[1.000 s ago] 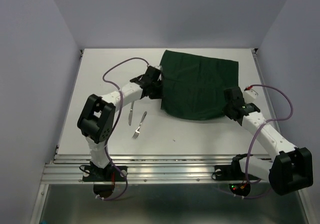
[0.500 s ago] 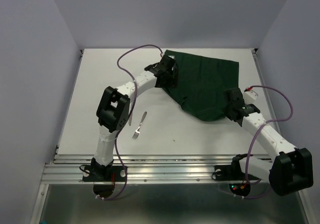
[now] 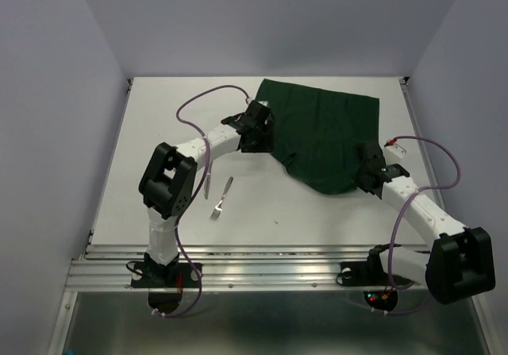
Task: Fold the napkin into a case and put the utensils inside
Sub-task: Flatten out the crumpled napkin at the center of the board.
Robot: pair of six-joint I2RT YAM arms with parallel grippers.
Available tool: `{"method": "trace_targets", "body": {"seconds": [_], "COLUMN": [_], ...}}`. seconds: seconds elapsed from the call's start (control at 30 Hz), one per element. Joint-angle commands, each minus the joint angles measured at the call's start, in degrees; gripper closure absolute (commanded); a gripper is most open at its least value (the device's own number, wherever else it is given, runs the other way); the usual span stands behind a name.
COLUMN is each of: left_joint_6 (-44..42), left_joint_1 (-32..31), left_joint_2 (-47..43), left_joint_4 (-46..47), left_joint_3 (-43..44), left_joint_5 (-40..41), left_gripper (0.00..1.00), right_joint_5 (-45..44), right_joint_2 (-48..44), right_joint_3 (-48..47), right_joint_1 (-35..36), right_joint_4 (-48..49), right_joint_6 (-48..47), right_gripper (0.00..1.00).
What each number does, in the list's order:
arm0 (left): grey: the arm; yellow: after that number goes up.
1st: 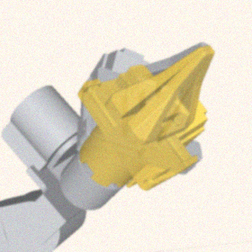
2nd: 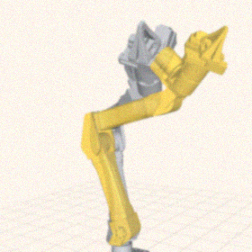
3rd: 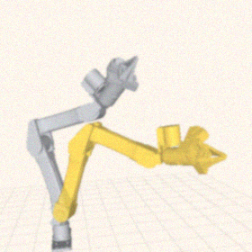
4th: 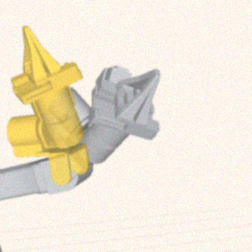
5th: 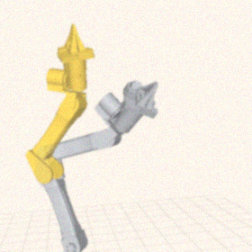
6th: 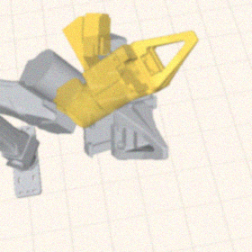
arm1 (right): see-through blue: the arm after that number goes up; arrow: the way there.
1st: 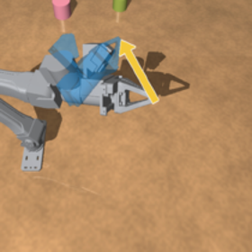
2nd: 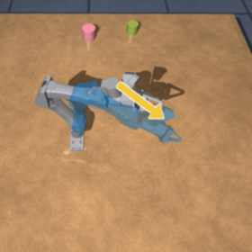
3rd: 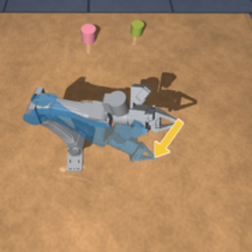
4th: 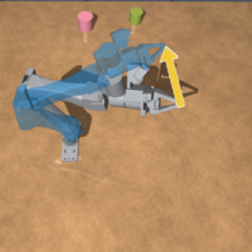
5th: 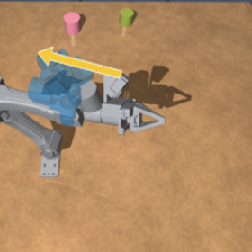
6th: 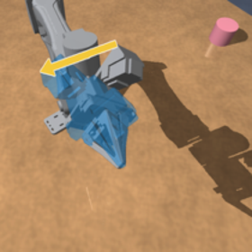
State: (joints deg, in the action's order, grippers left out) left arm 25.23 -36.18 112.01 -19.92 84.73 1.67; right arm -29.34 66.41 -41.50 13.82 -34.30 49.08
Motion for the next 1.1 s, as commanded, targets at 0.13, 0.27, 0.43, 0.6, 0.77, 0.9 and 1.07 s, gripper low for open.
{"method": "trace_targets", "body": {"seconds": [0.13, 0.27, 0.43, 0.6, 0.77, 0.9, 1.07], "left_joint_6": [6.48, 7.9, 8.78, 9.04, 9.4, 9.57, 9.13], "left_joint_1": [-2.14, -2.14, -2.22, -2.66, -2.66, -2.66, -2.66], "left_joint_2": [4.44, 6.38, 9.19, 10.95, 12.18, 12.54, 11.39], "left_joint_4": [3.93, 4.36, 5.07, 5.07, 5.07, 4.89, 4.72], "left_joint_3": [6.85, 8.52, 10.89, 12.48, 12.57, 12.39, 12.3], "left_joint_5": [-5.01, -5.36, -7.03, -6.95, -6.16, -5.89, -4.84], "left_gripper": [0.28, 0.28, 0.32, 0.37, 0.45, 0.58, 0.87], "right_joint_5": [-0.89, 0.07, 0.43, 0.87, 0.69, 0.6, 0.25], "right_joint_2": [-0.76, -1.64, -2.08, -2.78, -3.31, -3.48, -3.66], "right_joint_3": [-0.34, 0.18, 1.06, 1.15, 1.15, 1.24, 1.59], "right_joint_1": [-0.47, -0.47, -0.47, -0.47, -0.47, -0.47, -0.47], "right_joint_4": [1.35, 1.35, 1.26, 1.26, 1.08, 1.08, 0.91], "right_joint_6": [-1.27, -1.09, -0.83, -0.65, -0.83, -0.83, -0.83], "right_gripper": [0.99, 0.99, 0.99, 0.99, 0.99, 0.99, 0.99]}}
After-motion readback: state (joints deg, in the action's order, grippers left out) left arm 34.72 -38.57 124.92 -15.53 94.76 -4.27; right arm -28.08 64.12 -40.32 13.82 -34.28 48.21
